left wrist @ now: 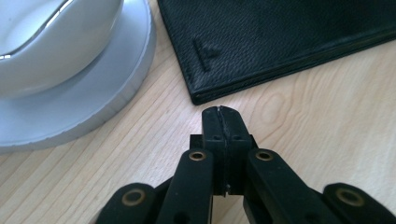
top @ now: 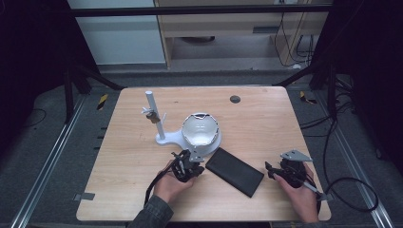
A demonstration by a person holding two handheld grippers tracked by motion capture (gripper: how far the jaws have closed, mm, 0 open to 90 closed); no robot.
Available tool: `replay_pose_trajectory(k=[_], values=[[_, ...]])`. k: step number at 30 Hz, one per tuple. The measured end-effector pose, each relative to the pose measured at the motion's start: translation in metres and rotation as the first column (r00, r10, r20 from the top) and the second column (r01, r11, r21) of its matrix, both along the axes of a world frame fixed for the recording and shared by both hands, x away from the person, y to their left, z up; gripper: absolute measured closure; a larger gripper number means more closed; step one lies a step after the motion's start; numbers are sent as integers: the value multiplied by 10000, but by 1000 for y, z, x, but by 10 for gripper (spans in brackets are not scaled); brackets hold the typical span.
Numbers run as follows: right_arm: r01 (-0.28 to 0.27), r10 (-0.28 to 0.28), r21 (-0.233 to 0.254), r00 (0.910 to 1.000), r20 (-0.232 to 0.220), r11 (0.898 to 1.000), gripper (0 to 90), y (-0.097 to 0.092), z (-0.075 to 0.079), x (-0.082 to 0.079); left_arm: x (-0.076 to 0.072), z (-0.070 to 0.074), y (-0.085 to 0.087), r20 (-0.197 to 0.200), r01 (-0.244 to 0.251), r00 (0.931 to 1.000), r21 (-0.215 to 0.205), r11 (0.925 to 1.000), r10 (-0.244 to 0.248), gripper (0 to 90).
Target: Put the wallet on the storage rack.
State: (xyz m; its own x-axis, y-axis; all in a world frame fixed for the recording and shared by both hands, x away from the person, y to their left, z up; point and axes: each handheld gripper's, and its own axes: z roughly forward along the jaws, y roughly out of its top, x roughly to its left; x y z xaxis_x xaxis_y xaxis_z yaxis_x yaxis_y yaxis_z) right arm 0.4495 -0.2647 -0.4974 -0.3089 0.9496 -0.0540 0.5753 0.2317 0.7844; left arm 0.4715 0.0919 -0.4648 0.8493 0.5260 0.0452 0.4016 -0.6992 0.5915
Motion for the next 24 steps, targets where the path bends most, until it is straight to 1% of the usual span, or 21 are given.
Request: replay_pose_trajectory(k=[1,3,4,7,8,11,15,17,19,24], values=[[-46,46,-24,10000,15,10000,237,1,0,0,1,0,1,-2,-30,10000,16,10000,30,899],[-99,99,-14,10000,1,9999,237,1,0,0,3,0,2,-154,-62,9999,-137,9999,60,899],[-107,107,-21,9999,7,9999,236,1,0,0,3,0,2,-194,-43,9998,-133,9999,40,899],[-100,100,-29,9999,31,9999,236,1,0,1,5,-1,0,-204,-44,9998,44,10000,44,898],[-94,94,-30,9999,34,10000,236,0,0,0,6,-1,0,-154,-53,9999,126,9999,55,898],[-86,86,-22,9999,55,10000,236,0,1,0,7,-2,-2,-92,-142,9999,175,9997,144,898],[-99,99,-28,9999,62,9999,236,0,1,0,11,-4,-3,-122,-113,9999,279,9995,116,898],[-108,109,-32,9999,54,9999,237,0,1,0,14,-6,-5,-139,-112,9998,424,9990,118,898],[-107,107,-31,9999,46,9999,237,0,1,0,15,-7,-6,-150,-157,9998,409,9990,163,898],[-137,137,-59,9999,14,9999,236,0,1,0,19,-8,-8,-181,-85,9998,590,9982,96,898]])
